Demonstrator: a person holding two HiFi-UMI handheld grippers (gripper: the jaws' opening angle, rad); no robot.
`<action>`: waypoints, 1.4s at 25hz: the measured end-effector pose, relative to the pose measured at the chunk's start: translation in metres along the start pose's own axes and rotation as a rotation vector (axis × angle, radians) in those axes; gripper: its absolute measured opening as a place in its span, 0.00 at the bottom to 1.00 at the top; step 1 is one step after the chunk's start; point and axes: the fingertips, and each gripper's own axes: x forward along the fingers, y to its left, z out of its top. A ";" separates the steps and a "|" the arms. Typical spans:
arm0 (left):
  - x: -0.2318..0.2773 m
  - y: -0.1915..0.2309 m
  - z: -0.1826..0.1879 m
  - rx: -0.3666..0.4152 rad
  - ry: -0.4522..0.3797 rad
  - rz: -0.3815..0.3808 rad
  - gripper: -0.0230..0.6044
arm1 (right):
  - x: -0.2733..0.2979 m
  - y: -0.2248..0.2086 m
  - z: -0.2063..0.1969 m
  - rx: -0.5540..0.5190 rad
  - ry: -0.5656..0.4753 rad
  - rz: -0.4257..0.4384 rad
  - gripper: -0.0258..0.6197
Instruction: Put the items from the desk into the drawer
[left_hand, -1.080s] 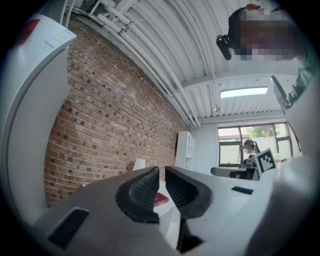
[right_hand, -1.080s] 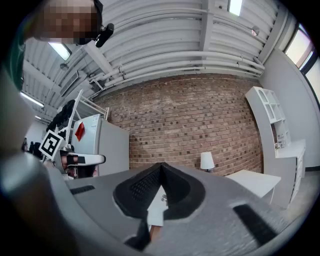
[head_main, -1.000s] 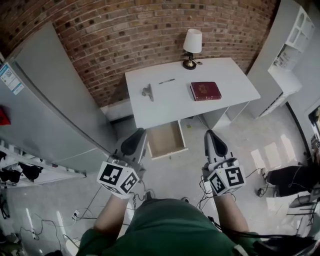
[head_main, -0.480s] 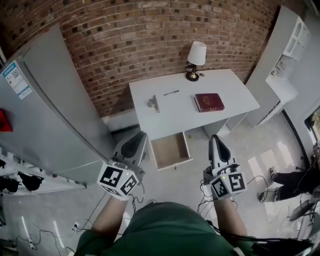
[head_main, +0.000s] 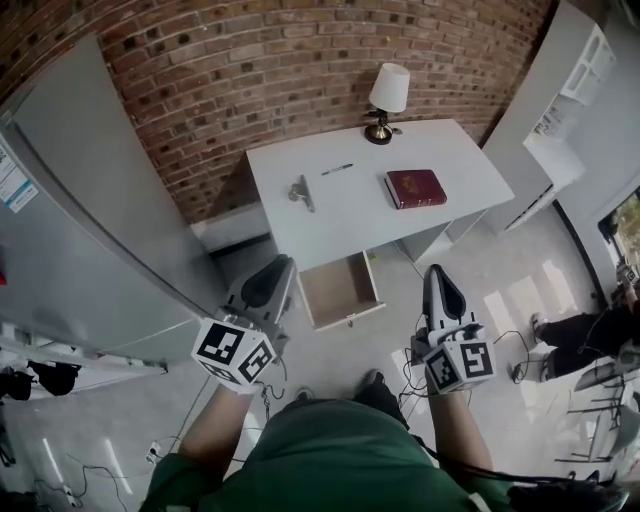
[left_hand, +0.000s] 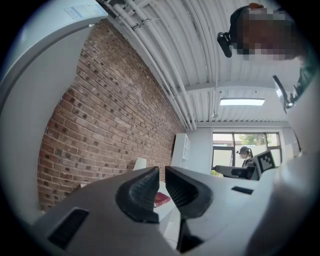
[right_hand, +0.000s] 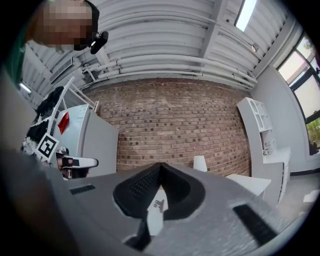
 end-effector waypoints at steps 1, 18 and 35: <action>0.004 0.001 -0.002 -0.002 0.004 -0.001 0.09 | 0.004 -0.004 -0.002 0.000 0.006 -0.002 0.04; 0.175 -0.056 -0.049 0.032 0.060 0.122 0.09 | 0.072 -0.193 -0.034 0.052 0.059 0.127 0.04; 0.220 -0.056 -0.081 0.096 0.149 0.410 0.09 | 0.195 -0.257 -0.106 -0.087 0.197 0.438 0.07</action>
